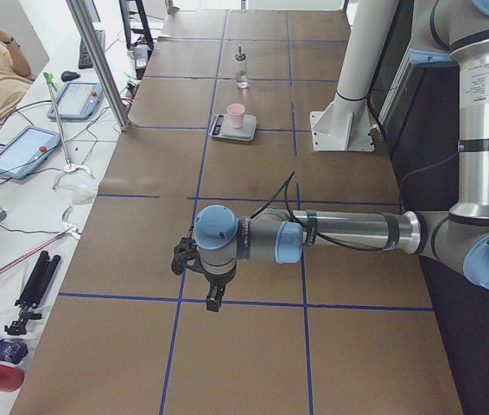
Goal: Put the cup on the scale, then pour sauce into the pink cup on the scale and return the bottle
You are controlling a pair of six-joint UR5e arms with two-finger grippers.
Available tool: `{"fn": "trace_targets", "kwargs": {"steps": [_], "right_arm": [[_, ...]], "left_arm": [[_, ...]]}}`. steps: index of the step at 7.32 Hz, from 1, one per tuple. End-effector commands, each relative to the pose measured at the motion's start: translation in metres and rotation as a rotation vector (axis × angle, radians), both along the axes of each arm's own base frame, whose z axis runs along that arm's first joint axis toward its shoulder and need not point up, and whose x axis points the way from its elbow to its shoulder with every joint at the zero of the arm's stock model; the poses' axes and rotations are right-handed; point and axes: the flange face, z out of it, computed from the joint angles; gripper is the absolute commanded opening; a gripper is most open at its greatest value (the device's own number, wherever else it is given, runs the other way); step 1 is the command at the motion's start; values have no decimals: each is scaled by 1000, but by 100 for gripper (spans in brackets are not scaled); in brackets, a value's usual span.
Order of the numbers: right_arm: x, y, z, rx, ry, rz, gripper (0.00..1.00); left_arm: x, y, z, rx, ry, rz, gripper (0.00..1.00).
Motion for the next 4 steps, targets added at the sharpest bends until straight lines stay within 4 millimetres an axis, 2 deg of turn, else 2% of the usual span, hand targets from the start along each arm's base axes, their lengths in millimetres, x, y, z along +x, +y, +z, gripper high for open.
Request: {"fn": "trace_targets", "kwargs": {"steps": [1, 3, 4], "right_arm": [[-3, 8, 9, -175, -87, -1, 100], [-1, 17, -7, -197, -139, 5, 100], [-1, 16, 2, -213, -134, 8, 100]], "left_arm": [[0, 0, 1, -2, 0, 0, 100], [0, 0, -1, 1, 0, 0, 100], [0, 0, 0, 0, 0, 0, 100]]}}
